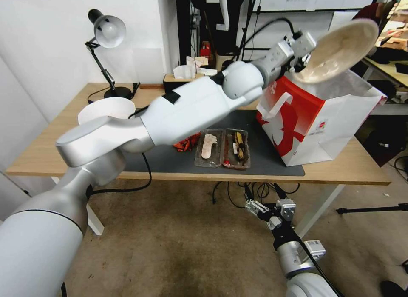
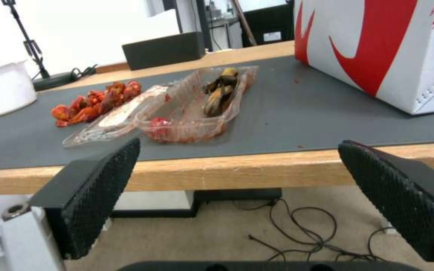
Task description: Pick up the trash from the table and place it into the takeout bag.
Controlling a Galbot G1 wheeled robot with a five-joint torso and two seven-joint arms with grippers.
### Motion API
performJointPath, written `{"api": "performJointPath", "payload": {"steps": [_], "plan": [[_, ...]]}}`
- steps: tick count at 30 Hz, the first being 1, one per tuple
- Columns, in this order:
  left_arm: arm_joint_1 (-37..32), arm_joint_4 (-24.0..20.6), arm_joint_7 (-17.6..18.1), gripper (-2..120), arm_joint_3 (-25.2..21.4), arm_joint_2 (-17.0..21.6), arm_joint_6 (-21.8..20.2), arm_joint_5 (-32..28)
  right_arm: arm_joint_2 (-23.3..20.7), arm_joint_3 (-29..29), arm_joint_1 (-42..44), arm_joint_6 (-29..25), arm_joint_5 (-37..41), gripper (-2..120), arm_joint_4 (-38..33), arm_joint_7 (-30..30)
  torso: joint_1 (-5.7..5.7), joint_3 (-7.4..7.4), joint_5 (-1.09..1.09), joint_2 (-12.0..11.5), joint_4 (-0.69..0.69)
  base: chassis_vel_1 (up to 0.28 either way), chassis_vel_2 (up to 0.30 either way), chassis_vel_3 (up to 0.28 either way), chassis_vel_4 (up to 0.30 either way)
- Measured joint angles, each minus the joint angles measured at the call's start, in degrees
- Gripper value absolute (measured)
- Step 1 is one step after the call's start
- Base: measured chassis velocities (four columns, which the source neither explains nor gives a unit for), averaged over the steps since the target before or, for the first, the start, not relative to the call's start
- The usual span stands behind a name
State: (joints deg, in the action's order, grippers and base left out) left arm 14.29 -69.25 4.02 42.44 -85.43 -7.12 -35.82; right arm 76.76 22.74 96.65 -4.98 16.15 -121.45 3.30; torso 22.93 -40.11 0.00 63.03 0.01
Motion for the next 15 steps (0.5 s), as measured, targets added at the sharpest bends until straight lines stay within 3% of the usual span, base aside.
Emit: {"api": "performJointPath", "payload": {"steps": [4,15], "plan": [[-0.6,-0.7,0.5,3,0.3,0.2,0.0,-0.1,0.0,0.0,0.0,0.0,0.0,100,0.0,0.0,0.00,0.01,0.00,0.0,0.00,0.000,0.000,0.000,0.000],[-0.6,-4.7,2.3,45,-0.6,0.9,-1.1,-5.9,0.0,0.0,0.0,0.0,0.0,100,0.0,0.0,-0.01,0.01,0.00,0.0,-0.01,0.000,0.000,0.000,0.000]]}}
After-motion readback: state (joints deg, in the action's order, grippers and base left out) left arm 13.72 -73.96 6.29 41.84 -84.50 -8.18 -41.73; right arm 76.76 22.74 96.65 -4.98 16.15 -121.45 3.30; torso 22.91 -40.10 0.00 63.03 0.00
